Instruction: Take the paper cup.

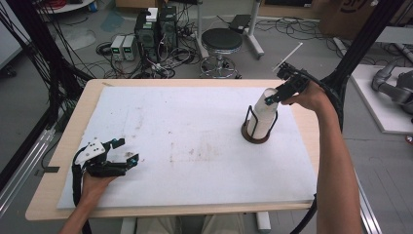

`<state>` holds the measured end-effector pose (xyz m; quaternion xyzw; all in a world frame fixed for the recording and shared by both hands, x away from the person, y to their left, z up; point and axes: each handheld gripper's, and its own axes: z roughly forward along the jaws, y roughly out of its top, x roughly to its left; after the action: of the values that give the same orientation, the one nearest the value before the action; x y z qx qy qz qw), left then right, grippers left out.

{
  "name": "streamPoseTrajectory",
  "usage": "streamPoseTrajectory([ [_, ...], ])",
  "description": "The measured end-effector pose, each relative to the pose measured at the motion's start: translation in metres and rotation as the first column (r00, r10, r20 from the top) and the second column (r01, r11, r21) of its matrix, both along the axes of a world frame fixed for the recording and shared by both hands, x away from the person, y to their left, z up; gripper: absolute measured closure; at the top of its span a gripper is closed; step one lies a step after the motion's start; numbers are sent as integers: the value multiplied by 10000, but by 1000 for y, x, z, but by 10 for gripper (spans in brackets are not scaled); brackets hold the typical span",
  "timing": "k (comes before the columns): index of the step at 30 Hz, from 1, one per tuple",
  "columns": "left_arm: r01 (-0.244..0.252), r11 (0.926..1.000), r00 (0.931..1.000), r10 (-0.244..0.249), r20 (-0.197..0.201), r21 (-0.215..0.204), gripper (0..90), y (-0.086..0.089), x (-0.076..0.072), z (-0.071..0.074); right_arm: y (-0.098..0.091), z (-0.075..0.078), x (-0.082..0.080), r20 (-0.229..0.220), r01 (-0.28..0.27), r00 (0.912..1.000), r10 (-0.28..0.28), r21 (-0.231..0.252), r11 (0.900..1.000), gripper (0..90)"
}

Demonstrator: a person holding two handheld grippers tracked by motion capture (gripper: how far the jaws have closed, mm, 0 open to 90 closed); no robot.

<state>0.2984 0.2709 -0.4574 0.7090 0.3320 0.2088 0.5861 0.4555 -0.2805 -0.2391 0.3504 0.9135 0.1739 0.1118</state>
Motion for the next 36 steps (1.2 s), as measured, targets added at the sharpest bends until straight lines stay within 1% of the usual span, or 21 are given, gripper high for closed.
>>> streamPoseTrajectory([
  [2, 2, 10000, 10000, -2, -6, 7, 124, 0, 0, 0, -1, 3, 0, 138, -12, 9999, 10, 117, 9999, 373],
  [3, -4, 10000, 10000, 4, -9, -7, 124, 0, 0, 0, -1, 6, -1, 197, 67, 9998, -71, 216, 9997, 374],
  [6, -18, 10000, 10000, 18, -2, -14, 124, 0, 0, 0, -1, 10, -1, 223, 3, 9998, -7, 168, 9999, 374],
  [7, -6, 10000, 10000, 6, 3, -1, 124, 0, 0, 0, -1, 14, -2, 284, 7, 9996, -12, 156, 9999, 375],
  [8, -6, 10000, 10000, 6, 3, -1, 123, 0, 0, 0, -1, 14, -2, 284, 7, 9996, -12, 156, 9999, 375],
  [11, 3, 10000, 10000, -3, 7, 22, 124, 0, 0, 0, 0, 21, -4, 378, -22, 9993, 17, 150, 9999, 377],
  [17, 0, 10000, 10000, 0, 6, 25, 124, 0, 0, 0, -1, 31, -8, 533, -12, 9986, 6, 106, 9999, 376],
  [19, -1, 10000, 10000, 1, 10, 29, 124, 0, 0, 0, -2, 37, -10, 662, -5, 9978, -9, 207, 9998, 376],
  [22, 0, 10000, 10000, 0, 12, 27, 123, 0, 0, 0, -3, 40, -11, 744, 4, 9972, -20, 212, 9998, 377],
  [23, 0, 10000, 10000, 0, 6, 26, 124, 0, 0, 0, -4, 46, -13, 844, 23, 9964, -41, 222, 9998, 377],
  [24, 0, 10000, 10000, 0, 6, 26, 124, 0, 0, 0, -4, 46, -13, 844, 23, 9964, -41, 222, 9998, 377],
  [25, 5, 10000, 10000, -5, 7, 34, 124, 0, 0, 0, -5, 50, -14, 935, 6, 9956, -33, 294, 9996, 377],
  [27, 13, 10000, 10000, -13, 14, 32, 124, 0, 0, 0, -5, 55, -16, 1045, 58, 9945, -88, 289, 9996, 377],
  [28, 13, 10000, 10000, -13, 14, 32, 124, 0, 0, 0, -5, 55, -16, 1045, 58, 9945, -88, 289, 9996, 377],
  [29, 19, 10000, 10000, -19, 23, 10, 124, -1, 0, 0, -6, 60, -17, 1127, 49, 9936, -82, 298, 9995, 377],
  [30, 3, 10000, 10000, -3, 11, 4, 124, -1, 0, 0, -6, 60, -17, 1127, 49, 9936, -82, 298, 9995, 377],
  [32, 16, 10000, 10000, -16, 11, 29, 124, 0, 0, 0, -5, 66, -20, 1234, -42, 9924, 4, 305, 9995, 377],
  [34, 20, 10000, 10000, -20, 6, 25, 123, 0, 0, 0, -4, 69, -21, 1264, -40, 9920, 4, 283, 9996, 377],
  [35, 25, 10000, 10000, -25, 1, 27, 124, 0, 0, 0, -3, 73, -22, 1353, -65, 9908, 38, 195, 9998, 377],
  [36, 32, 10000, 10000, -32, 0, 28, 124, 0, 0, 0, -3, 73, -22, 1353, -65, 9908, 38, 195, 9998, 377],
])
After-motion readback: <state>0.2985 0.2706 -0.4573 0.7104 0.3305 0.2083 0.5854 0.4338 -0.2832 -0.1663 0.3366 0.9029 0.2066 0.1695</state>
